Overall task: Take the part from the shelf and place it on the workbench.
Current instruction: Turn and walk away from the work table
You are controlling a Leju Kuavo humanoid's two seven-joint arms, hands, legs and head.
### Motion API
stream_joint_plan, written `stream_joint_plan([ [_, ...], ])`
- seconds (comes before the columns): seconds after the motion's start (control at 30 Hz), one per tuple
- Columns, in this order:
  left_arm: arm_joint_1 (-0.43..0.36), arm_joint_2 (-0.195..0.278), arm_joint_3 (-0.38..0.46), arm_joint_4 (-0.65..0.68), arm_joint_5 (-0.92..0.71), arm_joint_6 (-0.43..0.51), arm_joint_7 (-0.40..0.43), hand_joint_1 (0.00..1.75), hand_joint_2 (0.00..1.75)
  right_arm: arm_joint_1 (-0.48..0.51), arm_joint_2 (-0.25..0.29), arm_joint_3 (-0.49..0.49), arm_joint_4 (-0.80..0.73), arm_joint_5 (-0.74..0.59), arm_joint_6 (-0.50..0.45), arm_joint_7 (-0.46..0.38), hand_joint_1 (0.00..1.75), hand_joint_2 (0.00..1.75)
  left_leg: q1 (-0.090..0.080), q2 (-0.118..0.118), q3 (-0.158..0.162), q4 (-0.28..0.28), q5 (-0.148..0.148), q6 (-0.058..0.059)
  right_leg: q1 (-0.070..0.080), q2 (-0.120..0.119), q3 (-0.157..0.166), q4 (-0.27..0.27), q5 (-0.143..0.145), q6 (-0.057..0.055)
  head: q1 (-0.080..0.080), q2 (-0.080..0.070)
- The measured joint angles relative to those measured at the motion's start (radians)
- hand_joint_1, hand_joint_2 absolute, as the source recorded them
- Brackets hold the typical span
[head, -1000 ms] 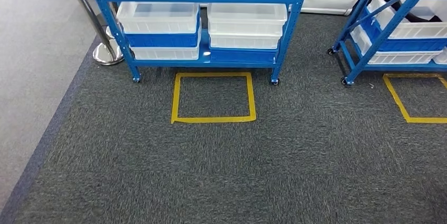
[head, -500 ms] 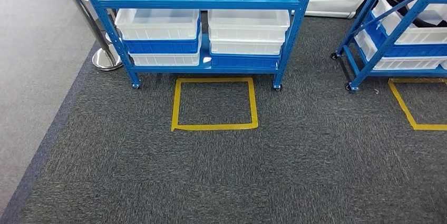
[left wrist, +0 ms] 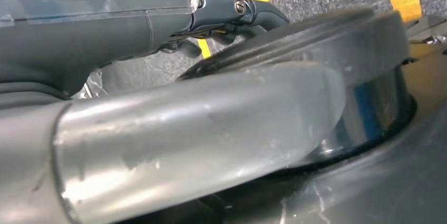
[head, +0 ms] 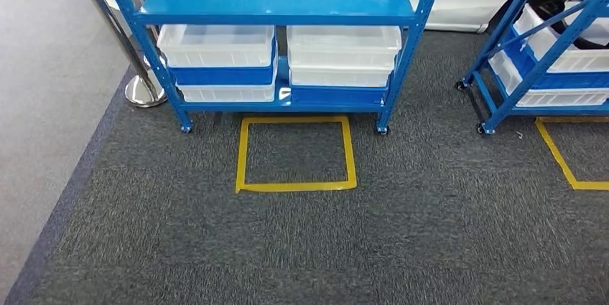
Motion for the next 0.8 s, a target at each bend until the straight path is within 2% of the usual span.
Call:
stream_joint_plan([
  [0.03,-0.001,-0.001,0.001,0.001,-0.001,0.000,0.000,0.00,0.00,0.000,0.000,-0.001,0.000,0.001,0.000,-0.001,0.00,1.75,0.001,-0.001,0.012,-0.006,-0.002,0.006,0.000,0.000,-0.010,0.024,-0.004,0.003,0.000,0.000],
  [0.07,-0.002,-0.001,0.001,0.002,-0.002,0.000,0.000,0.00,0.00,-0.001,0.000,-0.001,0.000,0.003,0.000,-0.002,0.00,1.75,0.003,-0.001,0.023,-0.011,-0.004,0.012,0.000,-0.001,-0.034,0.067,-0.020,0.004,0.000,0.000],
  [0.17,-0.003,-0.002,0.004,0.005,-0.005,0.000,0.000,0.00,0.00,-0.001,0.000,-0.002,0.000,0.005,0.001,-0.006,0.00,1.75,0.000,-0.002,0.036,-0.014,-0.019,0.024,0.003,-0.001,-0.150,0.228,-0.093,0.005,0.000,0.000],
  [0.2,-0.003,-0.002,0.004,0.006,-0.005,0.000,0.000,0.00,0.00,-0.001,0.000,-0.002,0.000,0.005,0.001,-0.006,0.00,1.75,-0.002,-0.003,0.044,-0.014,-0.026,0.025,0.004,-0.001,-0.177,0.247,-0.099,0.004,0.000,0.000],
  [0.23,-0.003,-0.002,0.005,0.006,-0.006,0.000,0.000,0.00,0.00,0.000,0.000,-0.003,0.000,0.006,0.001,-0.006,0.00,1.75,-0.004,-0.005,0.055,-0.014,-0.035,0.025,0.007,-0.001,-0.189,0.236,-0.083,0.001,0.000,0.000],
  [0.27,-0.003,-0.002,0.006,0.006,-0.006,-0.001,0.000,0.00,0.00,0.001,0.000,-0.003,0.000,0.006,0.003,-0.007,0.00,1.75,-0.005,-0.007,0.069,-0.014,-0.045,0.024,0.010,-0.001,-0.188,0.194,-0.047,-0.005,0.000,0.000],
  [0.3,-0.002,-0.002,0.007,0.007,-0.007,-0.001,0.000,0.00,0.00,0.004,0.000,-0.004,0.000,0.006,0.005,-0.008,0.00,1.75,-0.006,-0.008,0.082,-0.015,-0.056,0.022,0.016,-0.001,-0.179,0.133,0.008,-0.014,0.001,0.000],
  [0.33,-0.002,-0.002,0.008,0.008,-0.007,-0.002,0.001,0.00,0.00,0.006,-0.001,-0.005,0.000,0.007,0.008,-0.009,0.00,1.75,-0.007,-0.008,0.095,-0.014,-0.067,0.019,0.022,0.000,-0.172,0.083,0.047,-0.023,0.000,0.000],
  [0.4,-0.003,-0.003,0.010,0.012,-0.007,-0.002,0.001,0.00,0.00,0.009,-0.003,-0.007,0.000,0.007,0.012,-0.013,0.00,1.75,-0.010,-0.008,0.110,-0.015,-0.086,0.010,0.032,0.003,-0.163,0.029,0.082,-0.037,0.001,0.000],
  [0.43,-0.004,-0.003,0.011,0.013,-0.007,-0.003,0.001,0.00,0.00,0.009,-0.004,-0.008,0.000,0.007,0.013,-0.014,0.00,1.75,-0.012,-0.008,0.119,-0.013,-0.090,0.004,0.032,0.004,-0.158,0.027,0.075,-0.041,0.001,0.000],
  [0.5,-0.006,-0.002,0.013,0.013,-0.008,-0.003,0.002,0.00,0.00,0.009,-0.002,-0.008,0.000,0.007,0.012,-0.016,0.00,1.75,-0.015,-0.007,0.132,-0.003,-0.094,-0.006,0.025,0.004,-0.135,0.012,0.082,-0.048,0.002,0.000],
  [0.53,-0.007,-0.001,0.014,0.013,-0.007,-0.003,0.002,0.00,0.00,0.009,-0.001,-0.008,0.000,0.007,0.012,-0.017,0.00,1.75,-0.015,-0.006,0.125,0.022,-0.097,-0.011,0.021,0.004,-0.122,0.006,0.080,-0.052,0.002,0.000],
  [0.57,-0.008,-0.001,0.014,0.013,-0.007,-0.003,0.001,0.00,0.00,0.009,0.000,-0.008,0.000,0.007,0.012,-0.017,0.00,1.75,-0.014,-0.006,0.104,0.061,-0.107,-0.018,0.018,0.002,-0.110,0.000,0.076,-0.056,0.002,0.000],
  [0.63,-0.009,-0.001,0.015,0.013,-0.007,-0.003,0.001,0.00,0.00,0.008,0.000,-0.009,0.000,0.007,0.013,-0.018,0.00,1.75,-0.007,-0.004,0.029,0.174,-0.148,-0.031,0.015,0.001,-0.094,-0.006,0.065,-0.062,0.001,0.000],
  [0.67,-0.010,0.000,0.015,0.013,-0.007,-0.003,0.000,0.00,0.00,0.008,0.000,-0.009,0.000,0.007,0.014,-0.019,0.00,1.75,-0.004,-0.004,-0.010,0.221,-0.172,-0.036,0.014,0.001,-0.085,-0.006,0.056,-0.062,0.001,0.000],
  [0.7,-0.011,0.000,0.015,0.013,-0.007,-0.003,-0.001,0.00,0.00,0.008,0.000,-0.010,0.000,0.007,0.016,-0.021,0.00,1.75,-0.002,-0.004,-0.038,0.244,-0.185,-0.040,0.013,0.001,-0.074,-0.006,0.046,-0.061,0.001,0.000],
  [0.73,-0.013,0.001,0.016,0.013,-0.007,-0.003,-0.001,0.00,0.00,0.008,0.000,-0.010,0.000,0.007,0.017,-0.023,0.00,1.75,-0.001,-0.004,-0.050,0.234,-0.176,-0.043,0.011,0.002,-0.060,-0.006,0.035,-0.059,0.001,0.000],
  [0.77,-0.014,0.002,0.016,0.013,-0.008,-0.003,-0.001,0.00,0.00,0.008,0.001,-0.010,0.000,0.007,0.019,-0.025,0.00,1.75,0.000,-0.004,-0.052,0.198,-0.145,-0.044,0.009,0.003,-0.043,-0.006,0.023,-0.056,0.001,0.000],
  [0.8,-0.013,0.002,0.016,0.013,-0.008,-0.004,0.000,0.00,0.00,0.008,0.001,-0.010,0.000,0.007,0.019,-0.026,0.00,1.75,0.001,-0.003,-0.044,0.140,-0.092,-0.044,0.007,0.003,-0.030,-0.007,0.012,-0.052,0.001,0.000],
])
